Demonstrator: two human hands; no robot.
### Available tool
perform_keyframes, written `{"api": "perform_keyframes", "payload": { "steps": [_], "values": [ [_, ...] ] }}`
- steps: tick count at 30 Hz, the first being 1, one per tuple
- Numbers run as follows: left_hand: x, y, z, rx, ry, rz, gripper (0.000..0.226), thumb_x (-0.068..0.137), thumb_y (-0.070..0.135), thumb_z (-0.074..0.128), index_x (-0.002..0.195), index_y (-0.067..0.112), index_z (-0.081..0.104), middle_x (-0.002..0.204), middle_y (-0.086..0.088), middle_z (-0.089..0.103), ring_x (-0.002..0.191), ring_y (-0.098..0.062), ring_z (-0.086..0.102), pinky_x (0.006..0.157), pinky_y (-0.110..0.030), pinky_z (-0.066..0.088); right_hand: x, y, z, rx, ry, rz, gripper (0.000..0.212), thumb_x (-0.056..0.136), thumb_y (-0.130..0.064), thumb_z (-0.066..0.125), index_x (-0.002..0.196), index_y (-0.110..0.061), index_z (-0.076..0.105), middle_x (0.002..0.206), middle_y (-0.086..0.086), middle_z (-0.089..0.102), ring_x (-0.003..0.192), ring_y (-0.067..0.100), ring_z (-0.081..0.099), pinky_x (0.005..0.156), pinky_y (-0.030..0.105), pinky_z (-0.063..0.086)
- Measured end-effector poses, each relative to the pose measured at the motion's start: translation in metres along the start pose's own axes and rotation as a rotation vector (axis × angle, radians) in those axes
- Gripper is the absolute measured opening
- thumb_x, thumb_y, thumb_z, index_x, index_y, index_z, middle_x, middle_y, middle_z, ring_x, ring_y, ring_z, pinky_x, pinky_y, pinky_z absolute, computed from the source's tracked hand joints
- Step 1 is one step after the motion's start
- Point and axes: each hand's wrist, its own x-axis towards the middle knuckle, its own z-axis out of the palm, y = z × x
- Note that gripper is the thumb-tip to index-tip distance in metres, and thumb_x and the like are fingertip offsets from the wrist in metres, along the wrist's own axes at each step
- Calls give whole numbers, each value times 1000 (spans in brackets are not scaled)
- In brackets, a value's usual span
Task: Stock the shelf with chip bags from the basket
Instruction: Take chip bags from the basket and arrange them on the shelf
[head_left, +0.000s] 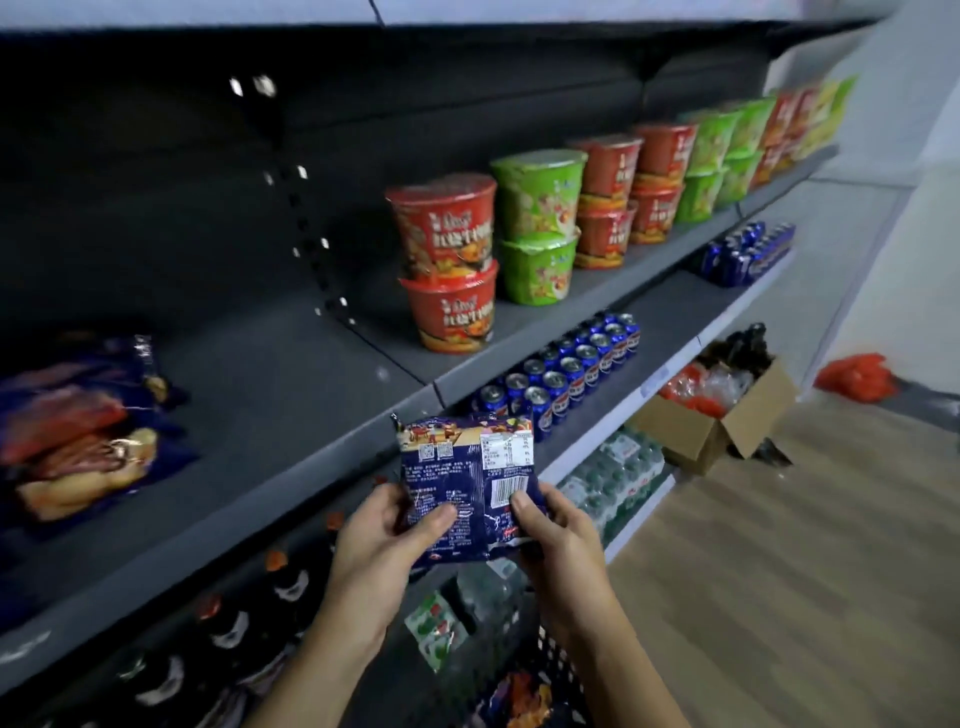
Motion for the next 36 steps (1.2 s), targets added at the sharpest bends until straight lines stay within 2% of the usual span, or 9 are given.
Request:
{"api": "perform_keyframes", "payload": {
  "steps": [3,7,10,12,20,24,28,31,36],
  "values": [
    [-1,33,-31,-6,70,77,33,82,8,74,114,10,66,105,-4,77,97,-21,74,79,-28,58,9,-17,48,-13,-96,-25,28,94,-12,63,120,-2,66,112,20,75,99,34,73,84,42,60],
    [-5,69,-79,-11,173,148,32,87,8,70,118,11,65,109,-2,76,101,-18,72,87,-33,56,18,-29,113,33,-219,-24,32,87,-13,65,116,0,68,112,21,74,95,29,74,74,34,60],
    [-13,91,-115,-13,254,196,25,88,9,69,112,18,66,105,11,76,96,-2,70,79,-17,54,19,-27,162,31,-313,-7,30,91,-14,63,117,-1,69,116,23,73,104,35,71,87,46,57],
    [-21,105,-139,-19,310,218,26,88,14,72,113,21,66,104,17,75,97,4,68,89,-22,55,18,-24,193,30,-357,16,28,93,-12,61,118,0,68,116,23,72,104,36,70,91,48,55],
    [-43,123,-214,-81,494,241,32,89,15,68,119,23,66,114,7,73,109,-15,67,85,-29,49,5,-5,280,19,-487,58,20,93,-10,62,107,-4,74,109,21,74,92,27,71,85,44,53],
    [-40,122,-231,-83,524,256,36,87,21,74,121,22,65,117,6,72,113,-15,66,99,-37,50,3,1,298,30,-493,57,23,93,-11,62,111,-1,72,111,21,74,96,29,70,93,50,52],
    [-32,116,-234,123,649,288,36,88,18,72,117,30,55,113,17,63,106,-1,60,90,-14,44,6,8,305,36,-460,39,19,95,-7,61,109,-2,71,110,22,73,95,30,69,88,48,53],
    [-29,111,-232,426,884,367,46,80,26,80,115,32,53,111,16,53,103,3,51,91,-19,42,2,10,306,-2,-436,-38,22,95,-8,61,116,-5,66,110,17,74,95,28,70,84,47,57],
    [-30,116,-217,285,713,458,20,89,23,71,106,31,65,99,12,69,96,1,64,78,-13,49,-13,15,309,-267,-439,-314,26,99,-11,61,120,-27,62,113,-7,74,107,16,69,97,42,55]
  ]
}}
